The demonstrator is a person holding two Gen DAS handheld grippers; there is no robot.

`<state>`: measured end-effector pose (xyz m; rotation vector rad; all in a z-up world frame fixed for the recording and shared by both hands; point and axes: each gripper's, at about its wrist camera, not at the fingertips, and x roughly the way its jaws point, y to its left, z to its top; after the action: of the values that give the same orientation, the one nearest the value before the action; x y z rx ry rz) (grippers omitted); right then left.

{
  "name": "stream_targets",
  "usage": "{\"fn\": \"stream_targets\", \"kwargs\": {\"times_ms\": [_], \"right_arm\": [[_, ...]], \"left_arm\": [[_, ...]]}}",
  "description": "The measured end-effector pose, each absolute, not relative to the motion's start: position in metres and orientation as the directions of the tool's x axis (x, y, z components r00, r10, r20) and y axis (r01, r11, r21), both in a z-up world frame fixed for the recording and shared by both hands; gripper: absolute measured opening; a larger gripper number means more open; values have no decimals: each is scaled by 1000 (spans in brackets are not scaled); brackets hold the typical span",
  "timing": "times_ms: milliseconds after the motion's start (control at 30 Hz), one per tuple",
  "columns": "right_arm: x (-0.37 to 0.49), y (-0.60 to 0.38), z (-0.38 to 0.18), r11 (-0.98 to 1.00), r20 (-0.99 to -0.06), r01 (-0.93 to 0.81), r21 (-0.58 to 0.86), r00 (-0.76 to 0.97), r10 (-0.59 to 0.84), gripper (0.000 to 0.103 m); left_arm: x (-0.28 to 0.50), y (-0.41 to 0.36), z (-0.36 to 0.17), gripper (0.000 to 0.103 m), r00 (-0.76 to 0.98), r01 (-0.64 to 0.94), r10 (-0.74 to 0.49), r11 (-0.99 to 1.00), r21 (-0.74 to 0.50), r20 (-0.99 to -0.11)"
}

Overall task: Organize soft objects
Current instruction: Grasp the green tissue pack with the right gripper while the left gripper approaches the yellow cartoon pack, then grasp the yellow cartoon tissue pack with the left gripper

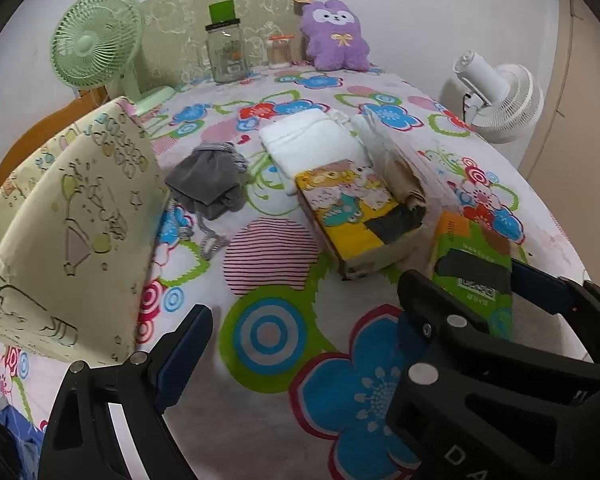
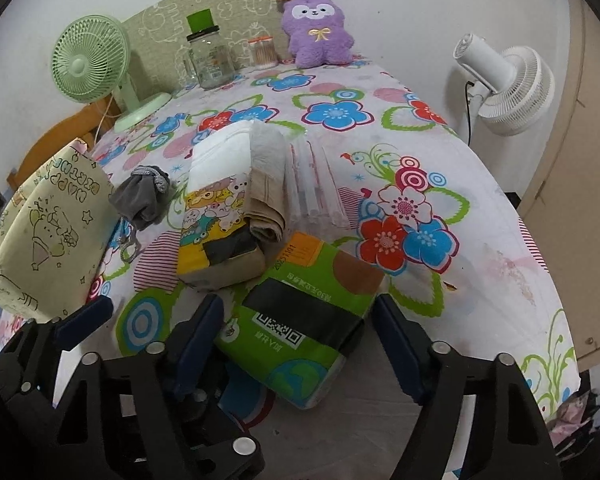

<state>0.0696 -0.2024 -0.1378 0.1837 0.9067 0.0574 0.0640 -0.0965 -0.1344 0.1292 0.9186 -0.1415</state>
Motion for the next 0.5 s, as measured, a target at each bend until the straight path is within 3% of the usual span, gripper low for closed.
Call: {"fn": "stream_targets", "kwargs": {"times_ms": [33, 67, 100, 500], "right_arm": [[69, -204, -138, 982, -777, 27, 185, 617, 129, 71], [69, -205, -137, 985, -777, 35, 170, 620, 112, 60], [69, -206, -136, 985, -777, 30, 167, 620, 113, 58], [68, -232, -125, 984, -755, 66, 166, 651, 83, 51]], "left_arm": [[64, -98, -134, 95, 599, 175, -60, 983, 57, -799], [64, -100, -134, 94, 604, 176, -56, 982, 64, -795], [64, -102, -133, 94, 607, 180, -55, 981, 69, -793], [76, -122, -126, 94, 620, 196, -85, 979, 49, -780]]}}
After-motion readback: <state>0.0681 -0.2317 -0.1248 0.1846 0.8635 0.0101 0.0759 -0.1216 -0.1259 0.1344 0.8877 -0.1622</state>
